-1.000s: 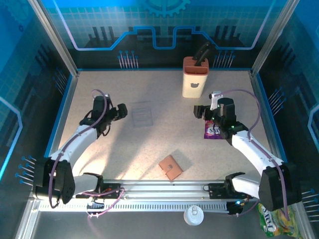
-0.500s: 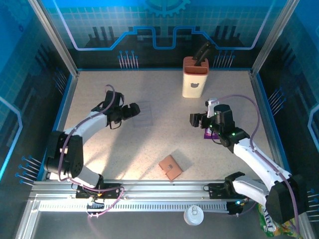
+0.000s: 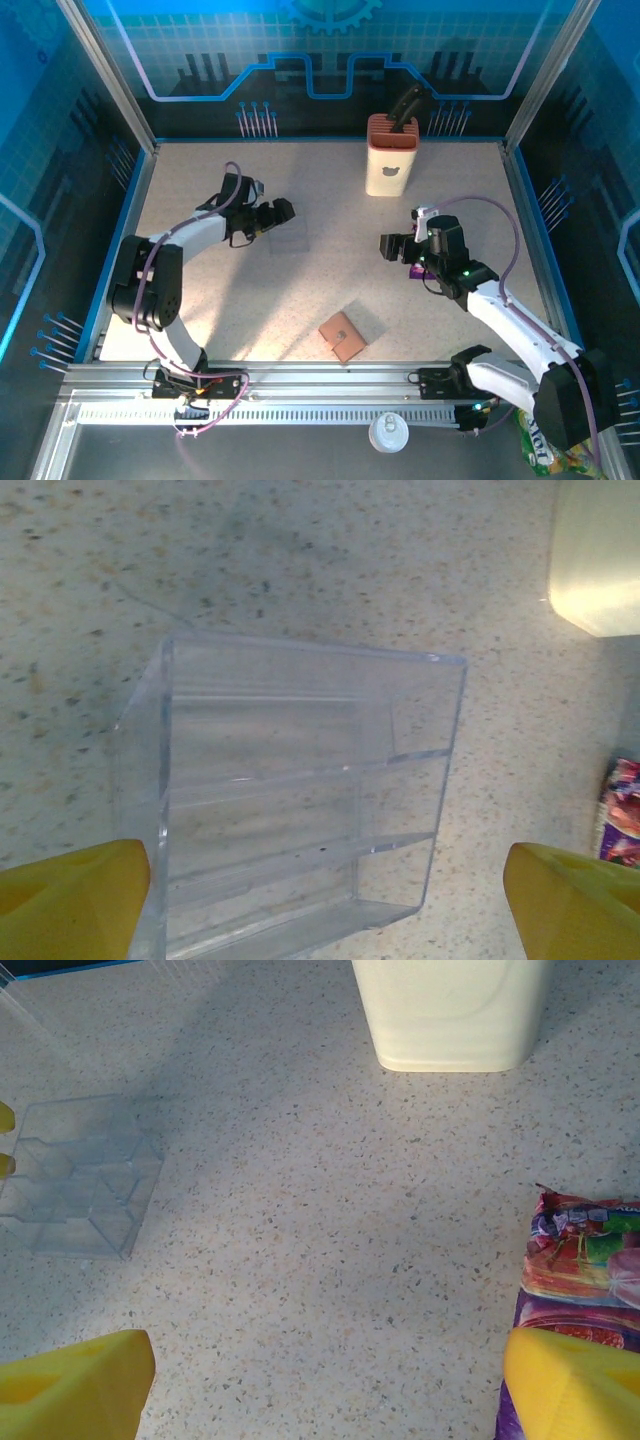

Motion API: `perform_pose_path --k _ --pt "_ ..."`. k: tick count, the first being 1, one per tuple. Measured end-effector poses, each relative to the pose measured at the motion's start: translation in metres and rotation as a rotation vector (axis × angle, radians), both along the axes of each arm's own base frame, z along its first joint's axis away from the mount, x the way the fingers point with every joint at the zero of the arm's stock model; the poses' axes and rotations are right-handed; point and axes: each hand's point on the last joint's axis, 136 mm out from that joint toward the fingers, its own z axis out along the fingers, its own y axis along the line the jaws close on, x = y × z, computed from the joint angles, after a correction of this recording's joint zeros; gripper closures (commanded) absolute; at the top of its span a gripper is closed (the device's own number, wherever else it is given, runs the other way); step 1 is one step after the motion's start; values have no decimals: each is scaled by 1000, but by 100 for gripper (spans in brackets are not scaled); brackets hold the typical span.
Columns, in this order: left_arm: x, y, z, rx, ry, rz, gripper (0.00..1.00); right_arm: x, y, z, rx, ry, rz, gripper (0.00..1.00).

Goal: Take the credit cards out of the card holder

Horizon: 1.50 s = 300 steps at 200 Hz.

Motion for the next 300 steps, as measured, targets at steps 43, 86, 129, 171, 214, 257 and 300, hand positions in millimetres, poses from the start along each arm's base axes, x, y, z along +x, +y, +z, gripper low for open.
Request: perform_pose_path --k 43,86,129,171,214,257,300 --pt "6 -34 3 -44 -12 -86 8 -2 4 -2 24 13 14 9" --pt "0 -70 0 -70 -3 -165 8 -3 7 -2 38 17 23 9" --pt "6 -100 4 -91 -8 -211 8 -5 7 -4 38 29 23 9" --pt "21 -109 3 -99 -13 -219 8 -9 10 -7 43 47 28 9" --pt "30 -116 1 -103 -19 -226 8 -12 11 -12 51 63 29 10" --pt "36 -119 9 -105 -26 -230 7 -18 17 -14 80 92 45 11" --pt "39 -119 15 -101 -36 -227 8 -30 26 -28 95 211 79 13"
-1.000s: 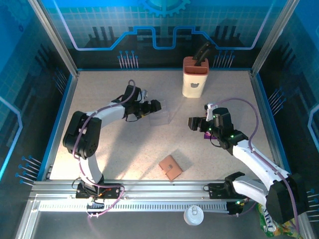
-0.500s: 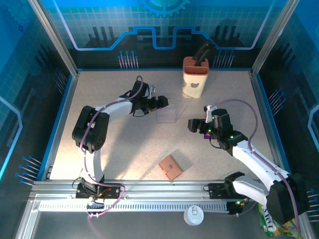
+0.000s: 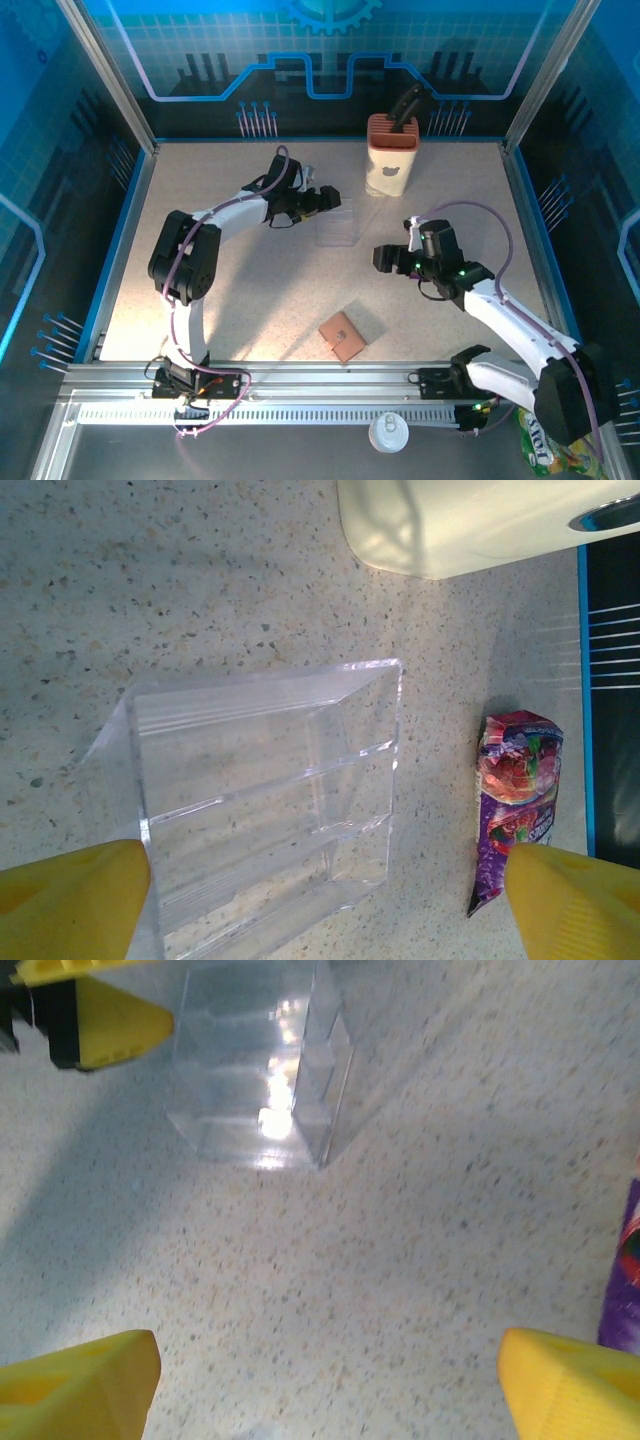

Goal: Take the credit cards out of the card holder

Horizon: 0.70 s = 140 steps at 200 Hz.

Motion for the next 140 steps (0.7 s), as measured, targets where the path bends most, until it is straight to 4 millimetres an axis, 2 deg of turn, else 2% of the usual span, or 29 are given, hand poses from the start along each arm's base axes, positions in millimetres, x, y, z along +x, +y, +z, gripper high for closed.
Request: perform_pose_path --k 26,46,85,140 --pt "-12 6 4 9 4 7 8 -12 16 -4 8 103 61 16" --pt "-29 13 15 2 -4 13 8 -33 34 -10 5 184 141 16" --pt "-69 29 34 -41 -5 50 8 -95 71 -19 23 326 321 17" --pt "-111 48 29 -55 28 98 8 -182 116 -34 31 462 536 17"
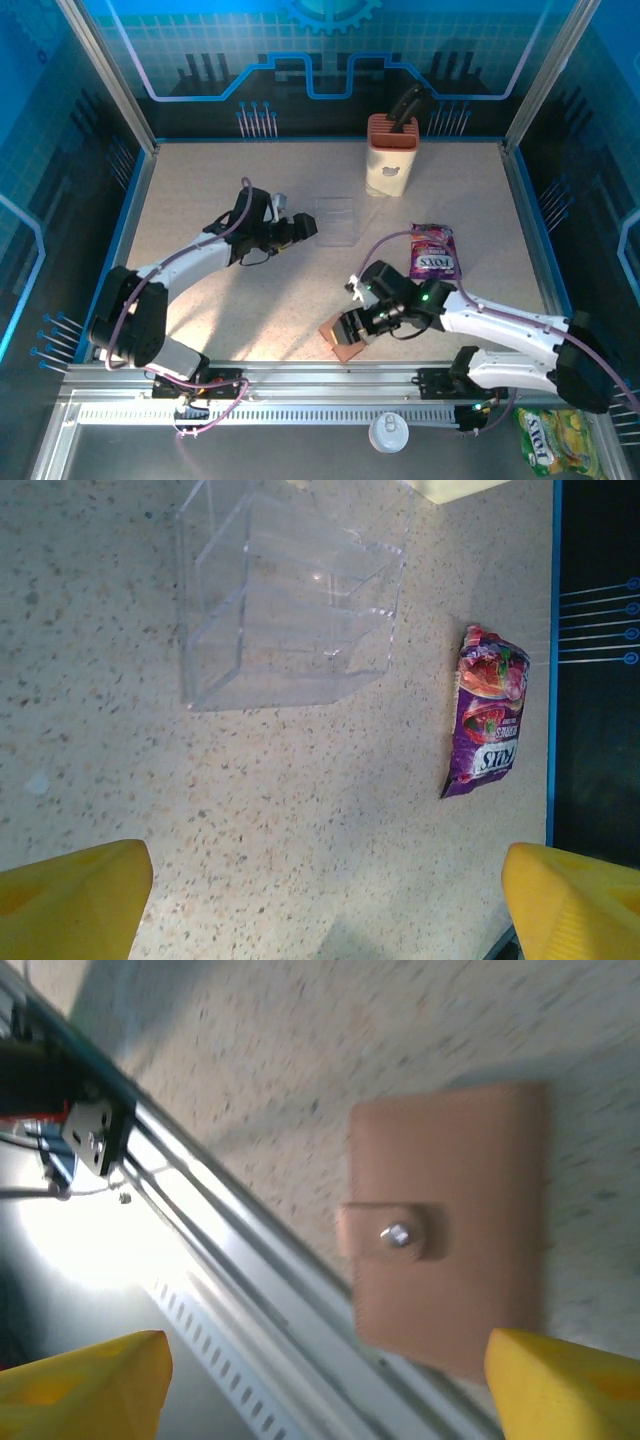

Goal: Take the credit cards out of the card holder

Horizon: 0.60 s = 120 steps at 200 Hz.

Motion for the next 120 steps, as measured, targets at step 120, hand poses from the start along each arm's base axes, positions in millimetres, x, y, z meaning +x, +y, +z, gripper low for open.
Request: perform_pose_path --k 120 --pt "-48 34 12 41 -54 64 8 -57 52 -46 -167 54 182 15"
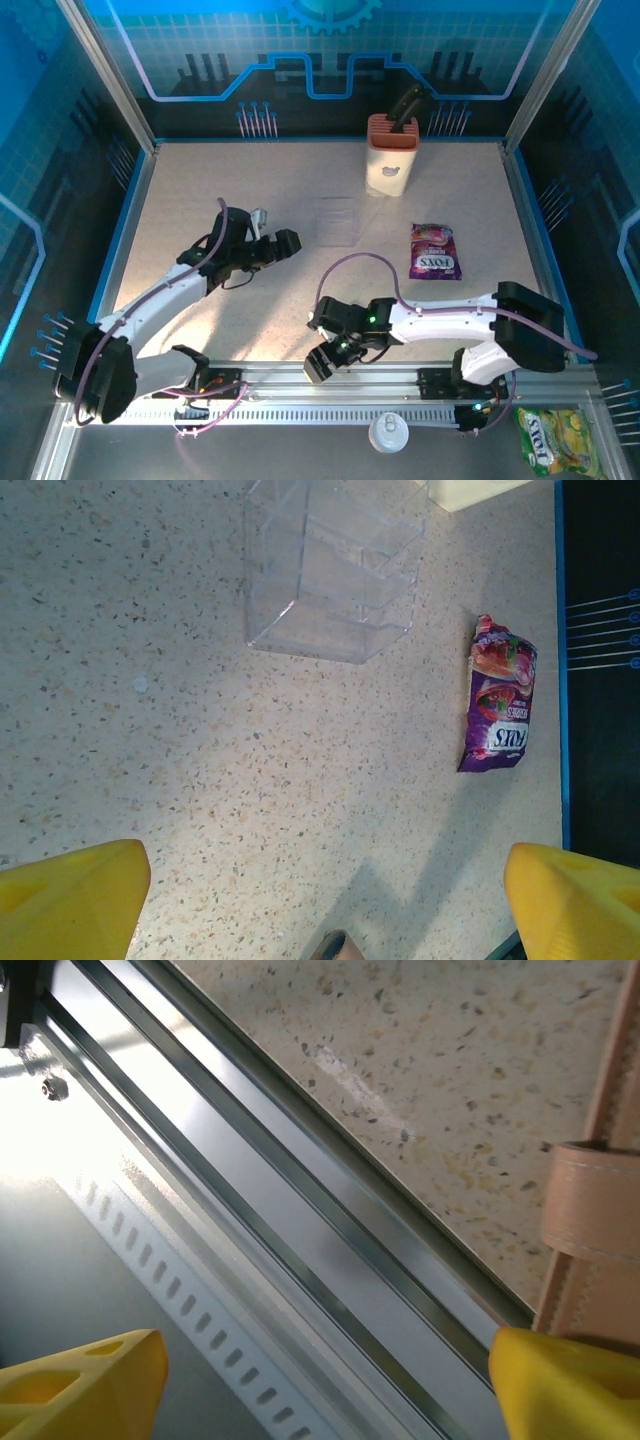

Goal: Take the credit cards out of the card holder

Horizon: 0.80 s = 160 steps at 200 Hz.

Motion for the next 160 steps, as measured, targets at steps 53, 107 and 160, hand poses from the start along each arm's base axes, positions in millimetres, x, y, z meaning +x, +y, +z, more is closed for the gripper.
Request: perform_pose_path --k 53,107,160 --pt "-1 1 0 1 -3 3 7 1 7 -12 -52 5 5 14" --pt "-1 1 4 -4 -15 3 8 17 -11 -15 -131 -41 -49 11" --pt "-7 3 0 -6 -6 7 8 55 -49 -15 -174 -73 -199 9"
